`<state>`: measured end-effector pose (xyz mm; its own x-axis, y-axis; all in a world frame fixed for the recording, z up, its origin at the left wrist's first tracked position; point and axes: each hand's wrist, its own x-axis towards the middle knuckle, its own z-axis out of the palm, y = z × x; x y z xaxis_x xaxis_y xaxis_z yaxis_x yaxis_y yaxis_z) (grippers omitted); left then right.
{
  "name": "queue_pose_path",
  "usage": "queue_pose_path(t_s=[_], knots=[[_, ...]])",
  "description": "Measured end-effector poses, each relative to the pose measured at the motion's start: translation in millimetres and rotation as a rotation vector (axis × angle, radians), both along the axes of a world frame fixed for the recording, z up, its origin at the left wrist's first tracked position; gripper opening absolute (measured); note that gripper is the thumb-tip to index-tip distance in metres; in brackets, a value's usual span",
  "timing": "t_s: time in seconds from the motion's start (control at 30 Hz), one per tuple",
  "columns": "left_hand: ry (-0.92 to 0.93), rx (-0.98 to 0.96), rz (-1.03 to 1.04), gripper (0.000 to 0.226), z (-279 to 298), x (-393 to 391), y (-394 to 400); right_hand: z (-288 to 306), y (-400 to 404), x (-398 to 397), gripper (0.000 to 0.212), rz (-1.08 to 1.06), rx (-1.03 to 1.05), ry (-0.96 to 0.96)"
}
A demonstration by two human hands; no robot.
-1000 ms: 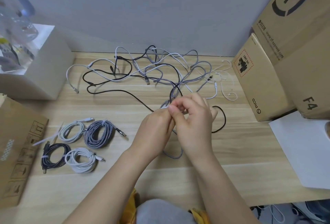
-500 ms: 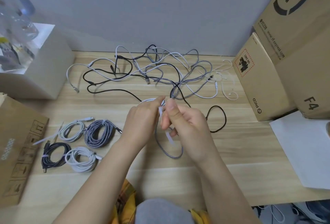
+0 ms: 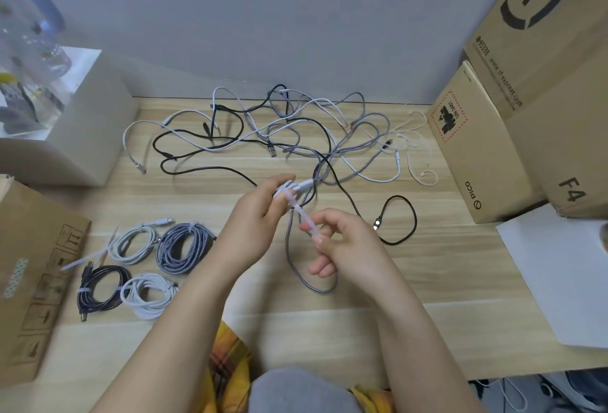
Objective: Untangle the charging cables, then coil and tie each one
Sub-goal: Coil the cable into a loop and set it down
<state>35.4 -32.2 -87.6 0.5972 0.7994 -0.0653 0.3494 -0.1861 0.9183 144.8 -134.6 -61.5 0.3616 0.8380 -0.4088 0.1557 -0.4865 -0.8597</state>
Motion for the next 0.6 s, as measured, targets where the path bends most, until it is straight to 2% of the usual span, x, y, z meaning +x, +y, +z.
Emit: queue_pose_path(t_s=[0.07, 0.17, 0.23, 0.3, 0.4, 0.5, 0.6], knots=[[-0.015, -0.048, -0.03, 0.028, 5, 1, -5, -7, 1, 3, 0.026, -0.007, -0.043, -0.214], [0.069, 0.135, -0.083, 0.034, 2, 3, -9, -13, 4, 2, 0.018, 0.099, -0.049, -0.433], [0.109, 0.21, -0.118, 0.037, -1, 4, -10, -15, 5, -2, 0.017, 0.128, 0.007, -0.437], [0.107, 0.224, -0.132, 0.043, -1, 6, -13, -16, 6, -4, 0.018, 0.102, 0.071, -0.361], [0.046, 0.13, -0.102, 0.032, 0, 8, -14, -17, 6, -5, 0.014, 0.04, 0.149, -0.28], [-0.004, 0.052, -0.077, 0.03, 0, 8, -15, -19, 6, -3, 0.024, -0.033, 0.179, -0.213], [0.053, 0.14, -0.096, 0.034, 1, 8, -18, -22, 7, -1, 0.022, -0.031, 0.102, -0.324]])
